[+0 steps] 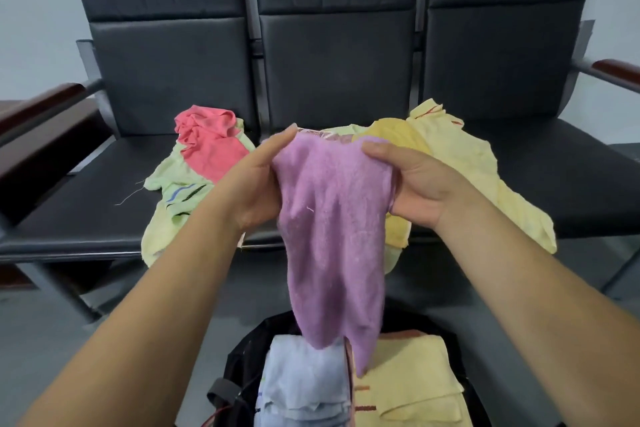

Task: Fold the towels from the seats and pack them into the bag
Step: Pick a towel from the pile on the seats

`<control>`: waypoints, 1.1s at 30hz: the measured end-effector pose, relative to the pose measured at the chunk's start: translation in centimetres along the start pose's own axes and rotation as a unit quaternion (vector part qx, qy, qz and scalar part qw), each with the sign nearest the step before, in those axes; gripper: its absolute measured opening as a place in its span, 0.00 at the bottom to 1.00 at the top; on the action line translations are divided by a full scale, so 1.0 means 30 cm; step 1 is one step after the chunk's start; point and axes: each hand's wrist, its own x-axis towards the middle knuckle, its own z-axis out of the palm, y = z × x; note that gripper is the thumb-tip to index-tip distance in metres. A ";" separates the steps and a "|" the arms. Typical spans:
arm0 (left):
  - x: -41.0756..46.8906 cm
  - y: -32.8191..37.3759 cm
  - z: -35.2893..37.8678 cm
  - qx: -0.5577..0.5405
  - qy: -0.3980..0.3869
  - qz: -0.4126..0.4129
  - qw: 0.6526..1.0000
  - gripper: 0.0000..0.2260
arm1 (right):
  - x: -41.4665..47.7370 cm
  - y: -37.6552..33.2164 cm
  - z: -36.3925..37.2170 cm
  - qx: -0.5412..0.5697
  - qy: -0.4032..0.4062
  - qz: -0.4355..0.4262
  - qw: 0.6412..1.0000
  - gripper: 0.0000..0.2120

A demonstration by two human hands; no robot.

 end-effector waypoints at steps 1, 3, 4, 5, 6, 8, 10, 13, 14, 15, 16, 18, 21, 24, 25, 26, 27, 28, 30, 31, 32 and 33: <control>0.000 -0.010 -0.023 0.045 -0.042 -0.017 0.998 0.17 | 0.003 -0.011 0.010 0.019 0.004 -0.011 1.000 0.12; 0.000 -0.056 -0.053 0.133 -0.091 -0.058 0.985 0.23 | 0.010 -0.030 0.025 0.050 0.012 -0.028 0.998 0.07; 0.006 -0.088 -0.061 0.165 -0.101 -0.071 0.978 0.23 | 0.015 -0.035 0.026 0.058 0.016 -0.035 0.998 0.06; 0.011 -0.114 -0.053 0.190 -0.105 -0.074 0.973 0.18 | 0.018 -0.041 0.027 0.063 0.023 -0.039 0.997 0.06; 0.021 -0.135 -0.044 0.207 -0.096 -0.066 0.971 0.11 | 0.021 -0.047 0.025 0.068 0.030 -0.039 0.997 0.06; 0.037 -0.151 -0.028 0.195 -0.058 -0.045 0.978 0.05 | 0.027 -0.059 0.011 0.066 0.038 -0.032 0.997 0.07; 0.052 -0.143 -0.016 0.104 -0.025 -0.030 0.994 0.09 | 0.037 -0.071 -0.015 0.042 0.062 -0.022 0.997 0.05; 0.057 -0.112 0.027 -0.028 -0.038 -0.011 0.999 0.10 | 0.040 -0.079 -0.065 -0.004 0.070 -0.003 0.998 0.08; 0.057 -0.101 0.043 -0.070 -0.033 -0.011 0.997 0.11 | 0.036 -0.073 -0.077 0.000 0.042 0.009 0.999 0.11; 0.055 -0.089 0.063 -0.112 -0.018 -0.012 0.993 0.14 | 0.030 -0.061 -0.081 0.016 0.013 0.016 1.000 0.14; 0.057 -0.081 0.075 -0.148 -0.002 -0.007 0.989 0.15 | 0.027 -0.045 -0.087 0.039 -0.012 0.014 0.999 0.19; 0.059 -0.070 0.091 -0.199 0.002 0.011 0.980 0.15 | 0.026 -0.012 -0.097 0.081 -0.061 0.007 0.995 0.28; 0.055 -0.062 0.077 -0.203 0.022 0.006 0.979 0.12 | 0.031 0.015 -0.104 0.031 -0.117 0.005 0.993 0.25; 0.037 -0.064 0.043 -0.145 0.027 -0.014 0.989 0.27 | 0.035 0.022 -0.107 -0.102 -0.065 -0.003 0.993 0.16; 0.032 -0.064 0.033 -0.121 0.023 0.003 0.992 0.29 | 0.034 0.021 -0.105 -0.113 -0.041 -0.004 0.993 0.17; 0.029 -0.065 0.022 -0.083 0.029 0.028 0.996 0.29 | 0.031 0.021 -0.100 -0.108 -0.022 -0.007 0.994 0.19; 0.023 -0.063 0.014 -0.027 0.045 0.051 0.997 0.29 | 0.027 0.019 -0.094 -0.098 -0.006 -0.013 0.995 0.20; 0.015 -0.058 0.011 0.034 0.063 0.064 0.995 0.28 | 0.023 0.015 -0.090 -0.089 0.009 -0.024 0.996 0.20; 0.006 -0.053 -0.004 0.135 0.070 0.067 0.986 0.25 | 0.016 0.001 -0.083 -0.075 0.036 -0.050 0.995 0.18; 0.001 -0.049 -0.013 0.162 0.067 0.062 0.983 0.21 | 0.011 -0.005 -0.077 -0.068 0.044 -0.060 0.995 0.17; -0.007 -0.042 -0.017 0.170 0.070 0.056 0.981 0.16 | 0.008 -0.007 -0.073 -0.059 0.049 -0.066 0.995 0.16; -0.013 -0.038 -0.022 0.169 0.075 0.051 0.981 0.13 | 0.006 -0.006 -0.069 -0.051 0.053 -0.068 0.995 0.14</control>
